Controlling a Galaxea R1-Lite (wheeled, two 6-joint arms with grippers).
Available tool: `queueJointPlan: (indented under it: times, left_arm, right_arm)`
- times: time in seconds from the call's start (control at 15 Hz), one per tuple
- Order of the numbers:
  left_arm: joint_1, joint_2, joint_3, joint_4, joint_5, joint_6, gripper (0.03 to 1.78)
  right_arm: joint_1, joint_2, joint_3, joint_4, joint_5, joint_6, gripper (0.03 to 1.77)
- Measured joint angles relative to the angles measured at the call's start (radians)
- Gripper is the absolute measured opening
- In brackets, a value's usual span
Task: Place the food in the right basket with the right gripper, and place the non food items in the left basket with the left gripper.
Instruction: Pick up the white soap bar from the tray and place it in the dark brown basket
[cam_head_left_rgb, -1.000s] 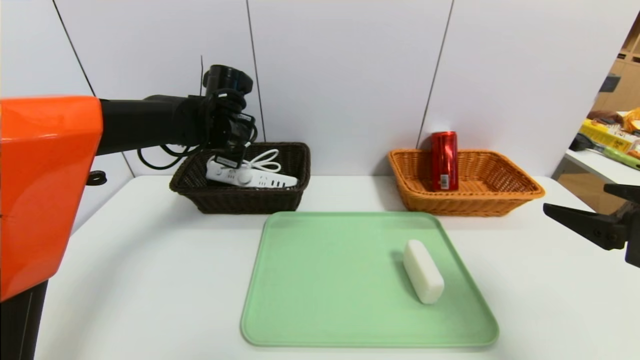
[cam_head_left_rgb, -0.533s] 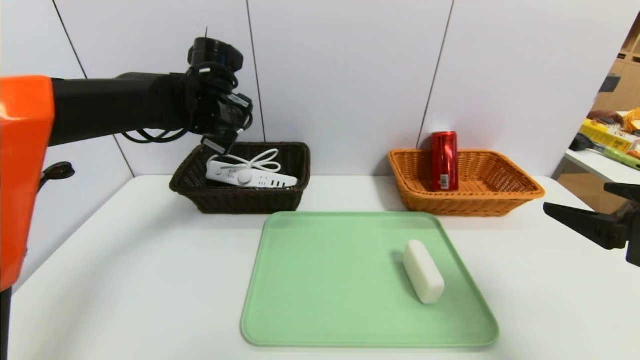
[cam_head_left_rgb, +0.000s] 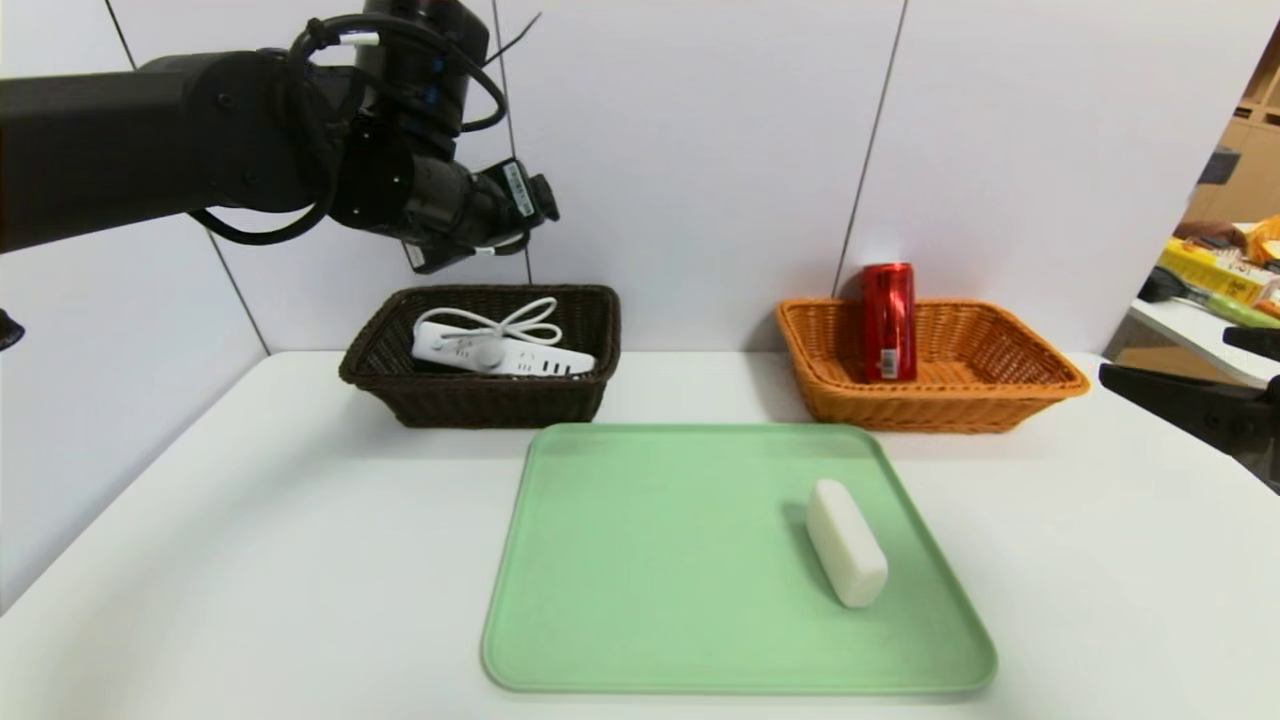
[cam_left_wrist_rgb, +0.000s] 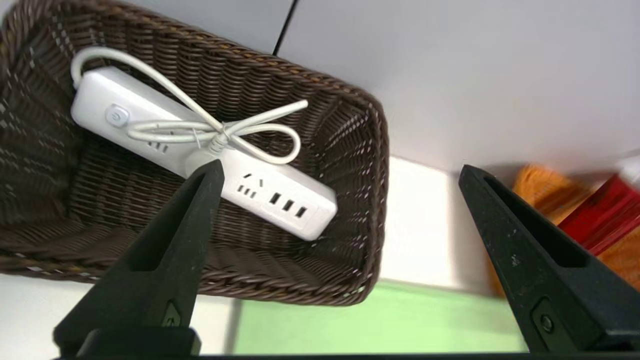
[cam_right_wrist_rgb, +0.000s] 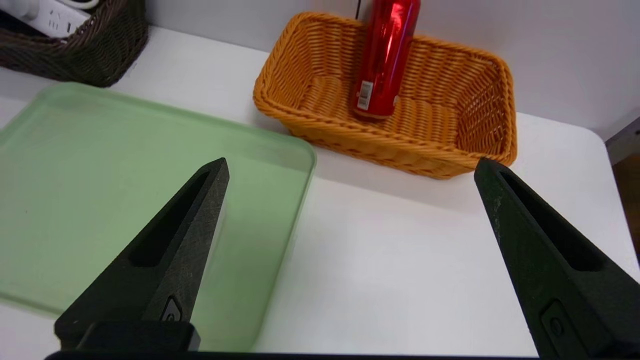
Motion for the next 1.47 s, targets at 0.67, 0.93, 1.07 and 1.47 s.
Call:
queueJointPlan:
  times: [0.67, 0.93, 1.07, 1.47]
  left_arm:
    - [-0.179, 0.029, -0.007, 0.181, -0.015, 0.283, 1.69]
    - [-0.287, 0.067, -0.016, 0.167, 0.013, 0.289, 1.69]
    - [-0.334, 0.087, -0.017, 0.146, 0.016, 0.288, 1.69]
    - [-0.381, 0.108, -0.017, 0.095, -0.053, 0.319, 1.69]
  right_arm:
    - [-0.001, 0.053, -0.074, 0.0, 0.0, 0.001, 1.7]
    - [-0.003, 0.059, -0.07, 0.0, 0.0, 0.003, 1.7]
    - [-0.003, 0.058, -0.064, 0.0, -0.008, 0.004, 1.7]
    - [-0.003, 0.048, -0.056, 0.0, -0.013, 0.006, 1.7]
